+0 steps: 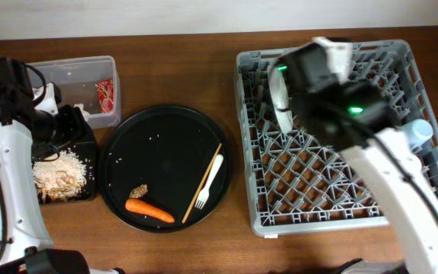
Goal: Sort waste into correct bins and load items into the dishwasher rack
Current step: 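Carry the white plate to the rack's left side and stand it upright, then reach the right gripper to the white fork on the round tray and grasp it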
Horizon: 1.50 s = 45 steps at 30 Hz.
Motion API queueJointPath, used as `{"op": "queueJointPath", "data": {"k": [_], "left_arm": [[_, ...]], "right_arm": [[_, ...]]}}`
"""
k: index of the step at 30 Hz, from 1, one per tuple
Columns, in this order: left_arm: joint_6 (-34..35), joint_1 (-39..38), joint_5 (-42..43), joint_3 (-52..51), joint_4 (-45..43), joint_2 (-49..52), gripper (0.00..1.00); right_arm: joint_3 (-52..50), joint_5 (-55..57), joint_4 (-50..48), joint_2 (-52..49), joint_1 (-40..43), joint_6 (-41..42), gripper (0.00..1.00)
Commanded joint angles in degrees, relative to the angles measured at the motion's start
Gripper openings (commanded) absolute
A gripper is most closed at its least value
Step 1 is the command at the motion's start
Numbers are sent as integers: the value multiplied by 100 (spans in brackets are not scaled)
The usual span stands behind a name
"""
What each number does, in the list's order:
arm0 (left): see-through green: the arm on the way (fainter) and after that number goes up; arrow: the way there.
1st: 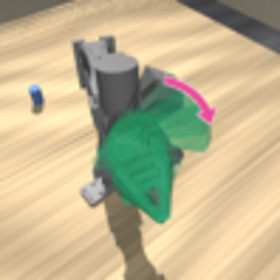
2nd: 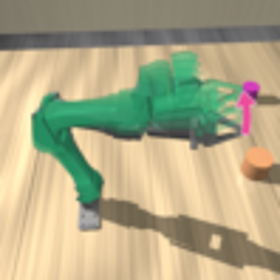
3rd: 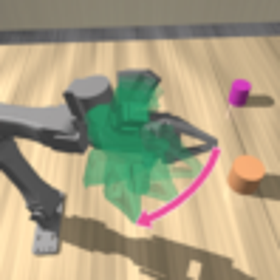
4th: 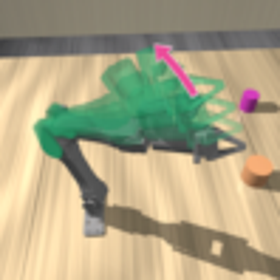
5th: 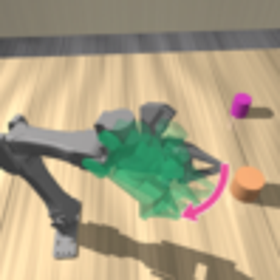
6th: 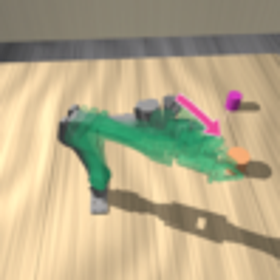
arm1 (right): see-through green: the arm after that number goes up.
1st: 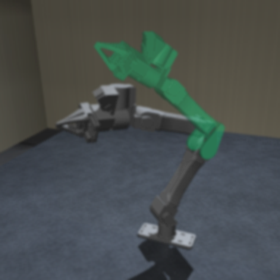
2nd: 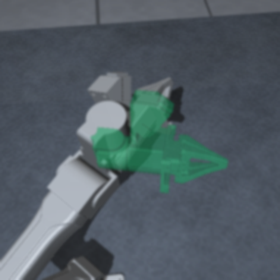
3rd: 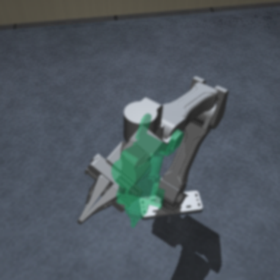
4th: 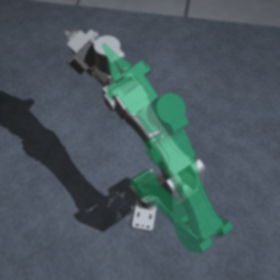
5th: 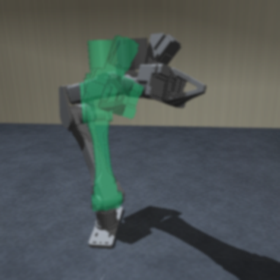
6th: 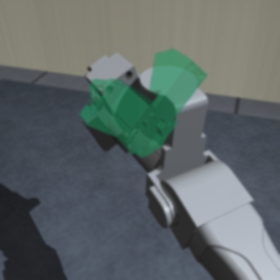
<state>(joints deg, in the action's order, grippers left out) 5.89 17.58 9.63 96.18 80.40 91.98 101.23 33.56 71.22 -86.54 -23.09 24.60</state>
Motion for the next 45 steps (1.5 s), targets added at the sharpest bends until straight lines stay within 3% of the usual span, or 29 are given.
{"op": "queueJointPath", "data": {"k": [1, 5, 8, 12, 18, 24, 30, 35, 40, 42, 45], "left_arm": [[52, -129, 66, -59, 22, -28, 65], [52, -601, 13, -59, -20, -28, 65], [52, -671, -203, -59, 46, -28, 65], [52, -671, -433, -59, 70, -28, 65], [52, -671, -459, -59, 85, -28, 65], [52, -671, -459, -59, 68, -28, 65], [52, -671, -459, -59, 66, -28, 65], [52, -671, -459, -59, 66, -28, 65], [52, -671, -457, -59, 66, -28, 65], [52, -671, -457, -59, 63, -28, 65], [55, -671, -457, -59, 52, -28, 65]], "right_arm": [[7, -2660, 306, 90, 772, -1180, 99], [2, -4111, 907, 35, 1307, -1517, 99], [2, -4857, 953, 26, 909, -1272, 99], [2, -4793, 684, -343, -188, -601, 99], [2, -4065, 197, -1825, -1856, 514, 99], [2, -3869, 70, -3121, -2282, 2142, 100], [-20, -3882, -72, -3689, -2297, 2444, 64], [-627, -3960, -579, -3703, -2308, 2656, 61], [-1541, -4059, -1742, -3705, -2308, 2695, 59], [-1681, -4059, -1832, -3705, -2308, 2693, 42], [-1679, -4063, -1834, -3705, -2308, 2693, 30]]}}
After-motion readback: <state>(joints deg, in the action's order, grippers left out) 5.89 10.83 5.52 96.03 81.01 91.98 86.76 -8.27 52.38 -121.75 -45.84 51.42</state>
